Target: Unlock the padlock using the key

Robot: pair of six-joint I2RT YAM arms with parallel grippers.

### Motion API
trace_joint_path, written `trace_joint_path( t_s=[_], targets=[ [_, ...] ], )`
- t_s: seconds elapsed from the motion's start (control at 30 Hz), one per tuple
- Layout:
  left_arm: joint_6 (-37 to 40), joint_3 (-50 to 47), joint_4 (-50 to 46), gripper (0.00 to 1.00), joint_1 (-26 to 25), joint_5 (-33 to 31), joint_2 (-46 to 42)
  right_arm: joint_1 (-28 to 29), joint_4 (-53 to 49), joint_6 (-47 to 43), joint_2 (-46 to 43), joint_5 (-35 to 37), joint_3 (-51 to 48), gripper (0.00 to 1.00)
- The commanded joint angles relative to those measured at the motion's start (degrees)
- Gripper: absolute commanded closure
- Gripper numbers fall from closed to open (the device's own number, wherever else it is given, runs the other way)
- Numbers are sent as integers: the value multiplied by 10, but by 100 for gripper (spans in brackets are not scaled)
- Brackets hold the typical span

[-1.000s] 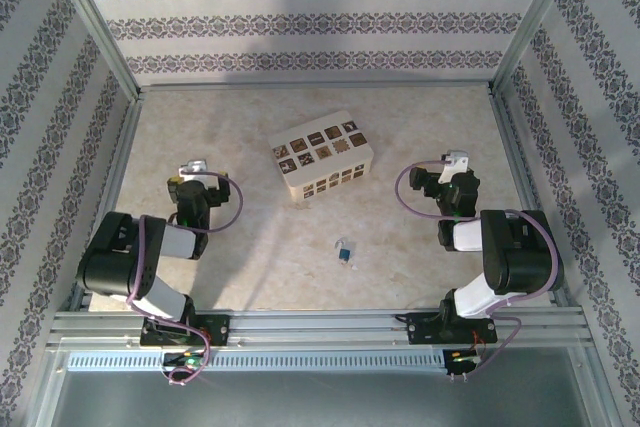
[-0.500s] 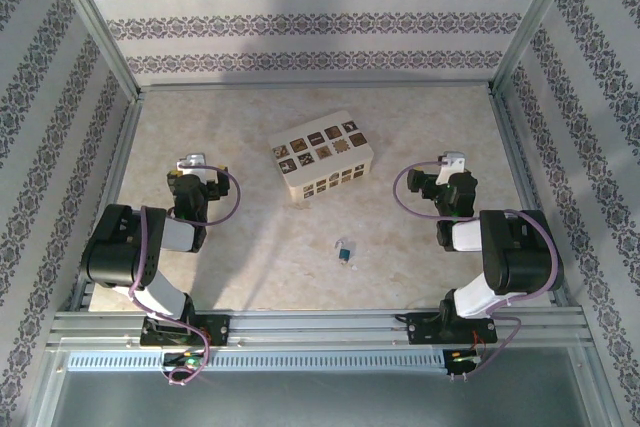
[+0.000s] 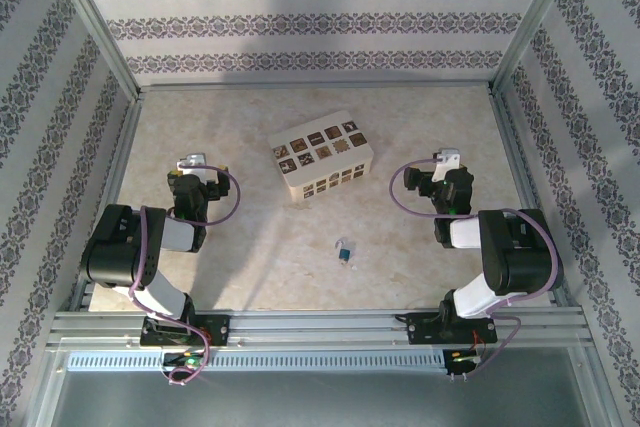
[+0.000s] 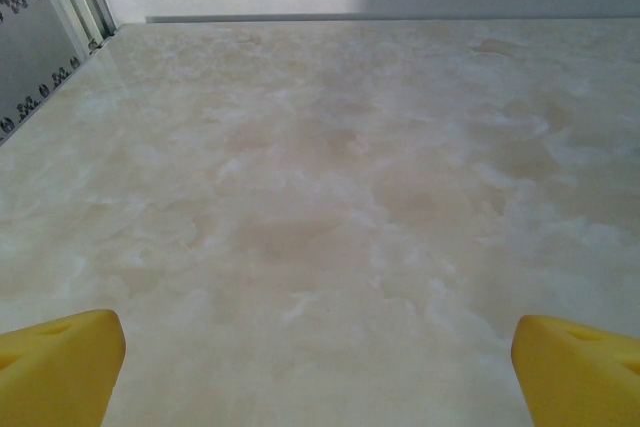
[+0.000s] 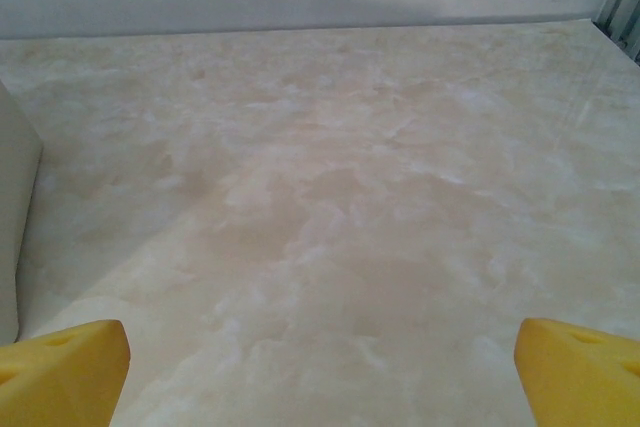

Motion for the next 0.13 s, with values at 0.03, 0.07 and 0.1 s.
trace_joint_path(
  t_s=[0.03, 0.07, 0.1],
  targets=[
    [-4, 3, -1, 1, 6, 5, -4, 4, 0, -8, -11, 10, 10, 1],
    [-4, 3, -1, 1, 6, 5, -4, 5, 0, -8, -10, 11, 10, 2],
    [-4, 3, -1, 1, 6, 5, -4, 4, 0, -8, -11, 10, 10, 2]
  ],
)
